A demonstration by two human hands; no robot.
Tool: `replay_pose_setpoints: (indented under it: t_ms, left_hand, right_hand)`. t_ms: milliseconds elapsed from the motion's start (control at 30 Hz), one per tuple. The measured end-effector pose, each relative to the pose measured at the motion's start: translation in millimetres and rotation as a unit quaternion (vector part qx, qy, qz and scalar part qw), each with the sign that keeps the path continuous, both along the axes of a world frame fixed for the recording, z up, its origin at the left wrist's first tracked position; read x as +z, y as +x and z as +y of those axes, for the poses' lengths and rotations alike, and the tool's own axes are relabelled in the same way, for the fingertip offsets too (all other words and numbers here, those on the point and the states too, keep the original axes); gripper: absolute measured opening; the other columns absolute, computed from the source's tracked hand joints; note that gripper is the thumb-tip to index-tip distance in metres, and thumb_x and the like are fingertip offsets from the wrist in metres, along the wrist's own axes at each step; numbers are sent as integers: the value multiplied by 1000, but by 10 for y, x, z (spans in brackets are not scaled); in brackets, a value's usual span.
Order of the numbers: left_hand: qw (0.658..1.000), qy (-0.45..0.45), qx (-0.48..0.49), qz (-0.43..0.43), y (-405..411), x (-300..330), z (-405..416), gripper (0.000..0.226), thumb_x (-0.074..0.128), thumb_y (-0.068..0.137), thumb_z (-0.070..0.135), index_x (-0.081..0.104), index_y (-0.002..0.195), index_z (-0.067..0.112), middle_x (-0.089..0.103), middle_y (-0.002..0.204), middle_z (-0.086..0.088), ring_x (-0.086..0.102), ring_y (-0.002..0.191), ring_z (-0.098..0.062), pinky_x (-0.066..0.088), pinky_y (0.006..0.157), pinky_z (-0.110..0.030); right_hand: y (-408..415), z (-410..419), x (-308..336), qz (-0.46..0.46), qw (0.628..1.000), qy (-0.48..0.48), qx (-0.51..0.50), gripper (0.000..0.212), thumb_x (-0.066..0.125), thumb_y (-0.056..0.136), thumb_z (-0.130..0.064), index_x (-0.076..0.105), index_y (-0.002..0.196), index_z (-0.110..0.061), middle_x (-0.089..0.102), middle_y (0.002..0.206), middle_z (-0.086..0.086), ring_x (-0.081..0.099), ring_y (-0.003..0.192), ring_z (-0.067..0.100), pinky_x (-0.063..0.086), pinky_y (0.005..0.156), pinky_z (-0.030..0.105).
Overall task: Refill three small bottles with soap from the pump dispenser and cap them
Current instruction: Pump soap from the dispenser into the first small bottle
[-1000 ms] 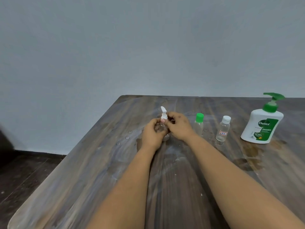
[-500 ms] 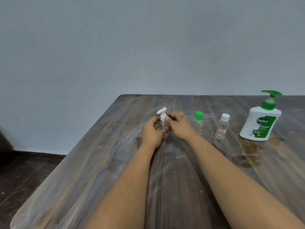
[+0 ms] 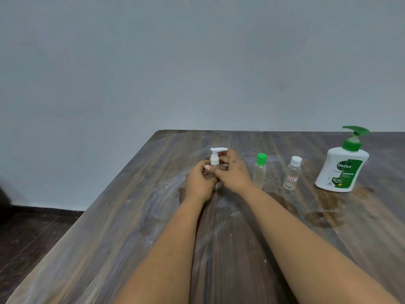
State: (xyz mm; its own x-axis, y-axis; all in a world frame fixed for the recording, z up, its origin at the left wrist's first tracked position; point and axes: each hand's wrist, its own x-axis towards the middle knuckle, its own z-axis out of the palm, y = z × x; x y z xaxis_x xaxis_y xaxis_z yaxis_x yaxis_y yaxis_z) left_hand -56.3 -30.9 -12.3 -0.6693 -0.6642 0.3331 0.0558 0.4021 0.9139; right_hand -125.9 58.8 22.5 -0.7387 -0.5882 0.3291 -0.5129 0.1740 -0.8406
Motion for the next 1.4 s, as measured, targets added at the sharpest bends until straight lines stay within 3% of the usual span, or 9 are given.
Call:
replay_pose_setpoints:
  t_ms: [267, 400, 533, 633, 733, 867, 967, 1133, 1400]
  left_hand:
    - [1000, 3, 3, -2, 7, 19, 32, 27, 75, 80, 11, 64, 100, 25, 68, 86, 15, 62, 76, 7, 49, 70, -14]
    - [1000, -7, 12, -18, 18, 31, 36, 30, 67, 81, 1, 66, 103, 20, 69, 86, 13, 61, 74, 7, 43, 62, -7]
    - [999, -19, 17, -24, 30, 45, 68, 30, 62, 85, 2, 66, 110, 17, 72, 95, 4, 64, 83, -7, 45, 65, -14]
    - [999, -22, 14, -25, 35, 69, 92, 34, 65, 85, 4, 65, 116, 18, 71, 99, 4, 65, 90, -11, 45, 67, -14]
    - [999, -30, 12, -40, 36, 82, 98, 34, 71, 84, 10, 62, 116, 16, 66, 100, 7, 63, 93, -10, 41, 68, -12]
    - [998, -53, 17, -42, 12, 60, 125, 31, 76, 83, 24, 60, 109, 17, 65, 103, 8, 59, 94, -9, 41, 74, -14]
    - [994, -79, 22, -77, 16, 38, 140, 43, 73, 87, 25, 55, 124, 14, 59, 126, -2, 55, 115, -19, 44, 94, -28]
    - [988, -92, 14, -120, 70, 10, 164, 67, 70, 88, 13, 37, 146, 20, 46, 146, -5, 45, 133, -24, 34, 108, -34]
    - [985, -103, 35, -132, 79, -1, 144, 75, 72, 86, 13, 32, 150, 20, 43, 149, -8, 42, 136, -27, 32, 108, -34]
  right_hand:
    - [-55, 4, 101, 9, 998, 63, 16, 32, 61, 96, -20, 62, 127, -13, 50, 126, 10, 56, 114, 22, 40, 105, 32]
    - [9, -46, 97, 69, 995, 75, -8, 39, 71, 89, -28, 61, 124, -15, 58, 120, 6, 55, 107, 19, 39, 92, 21]
    - [71, -93, 79, -1, 1000, -9, -15, 40, 70, 89, -17, 52, 124, -16, 66, 113, -3, 60, 95, 10, 37, 68, 0]
    - [31, -96, 116, 11, 1000, 12, -14, 29, 66, 92, -15, 56, 119, -10, 66, 118, 6, 61, 108, 19, 47, 92, 25]
    - [6, -82, 265, 34, 999, 17, -19, 25, 66, 92, -16, 62, 115, -8, 62, 114, 10, 59, 101, 22, 46, 93, 32]
    - [18, 29, 594, 15, 998, -58, -17, 16, 71, 87, -14, 66, 102, -11, 59, 85, -1, 54, 82, 13, 45, 79, 24]
    - [35, 211, 804, 22, 993, -115, -30, 13, 73, 86, -14, 68, 98, -14, 65, 87, -5, 58, 79, 8, 46, 69, 16]
    - [72, 542, 803, 156, 974, -110, -117, 7, 71, 79, -12, 66, 83, -12, 58, 73, -15, 50, 65, -9, 35, 56, 5]
    - [183, 562, 9, 275, 955, 92, -66, 11, 62, 76, 5, 64, 86, 2, 53, 94, 17, 53, 85, 33, 43, 78, 38]
